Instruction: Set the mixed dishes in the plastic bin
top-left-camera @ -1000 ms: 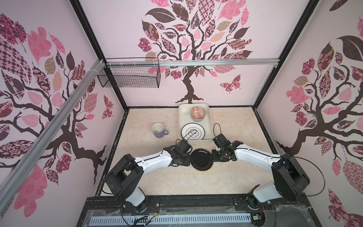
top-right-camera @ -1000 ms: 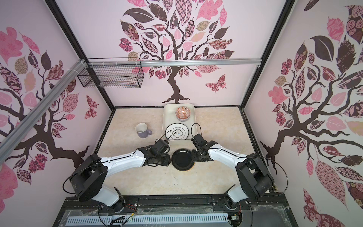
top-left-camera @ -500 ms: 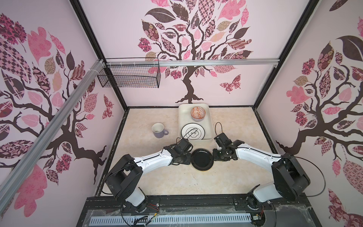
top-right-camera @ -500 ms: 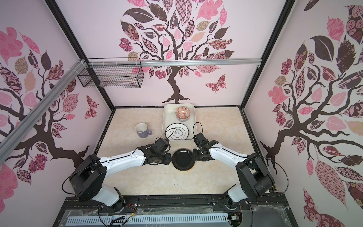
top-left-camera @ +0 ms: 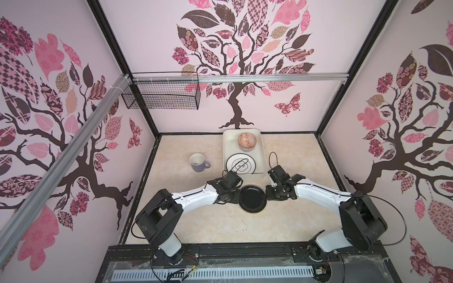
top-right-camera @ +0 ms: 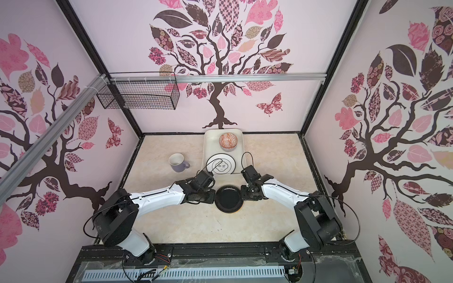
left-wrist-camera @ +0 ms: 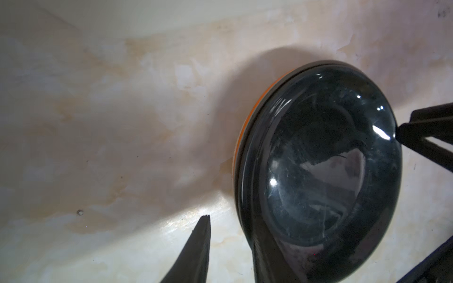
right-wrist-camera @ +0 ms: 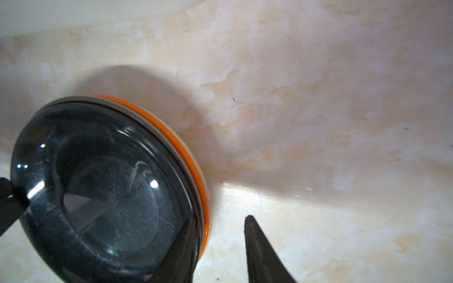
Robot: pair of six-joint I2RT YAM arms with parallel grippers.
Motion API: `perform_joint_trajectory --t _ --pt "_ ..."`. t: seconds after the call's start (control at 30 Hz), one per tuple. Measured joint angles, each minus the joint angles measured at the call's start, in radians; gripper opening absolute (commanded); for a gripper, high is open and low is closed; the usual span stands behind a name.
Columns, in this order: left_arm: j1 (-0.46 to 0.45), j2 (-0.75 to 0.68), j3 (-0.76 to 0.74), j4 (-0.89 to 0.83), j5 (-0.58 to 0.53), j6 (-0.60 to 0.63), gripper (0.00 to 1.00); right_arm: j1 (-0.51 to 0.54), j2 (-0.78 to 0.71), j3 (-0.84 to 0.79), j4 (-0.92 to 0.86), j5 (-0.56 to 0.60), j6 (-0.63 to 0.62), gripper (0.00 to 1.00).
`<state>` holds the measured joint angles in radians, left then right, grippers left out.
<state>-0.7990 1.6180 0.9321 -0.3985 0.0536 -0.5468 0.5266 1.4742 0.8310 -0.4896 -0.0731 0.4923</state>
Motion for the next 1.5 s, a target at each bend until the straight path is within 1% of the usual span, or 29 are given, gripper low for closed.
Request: perform_joint_trajectory --t 0.13,0.33,0.53,0.73,0.83,1.0,1.37,1.5 --pt "0.000 0.013 0.015 0.002 0.004 0.003 0.19 -0.008 0.000 0.000 0.000 -0.003 -0.003 0.33" --pt "0.000 0.035 0.032 0.004 0.004 0.006 0.14 -0.019 0.000 0.000 0.000 -0.005 -0.004 0.30" --pt "0.000 0.068 0.054 0.013 0.004 0.009 0.12 -0.019 0.000 0.000 0.006 -0.021 -0.009 0.30" --pt "0.001 0.070 0.057 0.011 0.002 0.010 0.11 -0.024 0.000 0.000 0.008 -0.037 -0.022 0.30" --pt "0.001 0.070 0.057 0.012 0.000 0.009 0.09 -0.026 0.000 0.000 0.008 -0.048 -0.026 0.26" --pt "0.003 0.079 0.065 0.012 0.000 0.009 0.08 -0.026 0.000 0.000 0.011 -0.059 -0.029 0.24" --pt "0.005 0.093 0.081 0.004 0.001 0.009 0.06 -0.033 0.000 0.000 0.012 -0.072 -0.029 0.24" --pt "0.005 0.096 0.081 0.008 0.001 0.010 0.06 -0.033 -0.008 0.000 0.006 -0.069 -0.030 0.27"
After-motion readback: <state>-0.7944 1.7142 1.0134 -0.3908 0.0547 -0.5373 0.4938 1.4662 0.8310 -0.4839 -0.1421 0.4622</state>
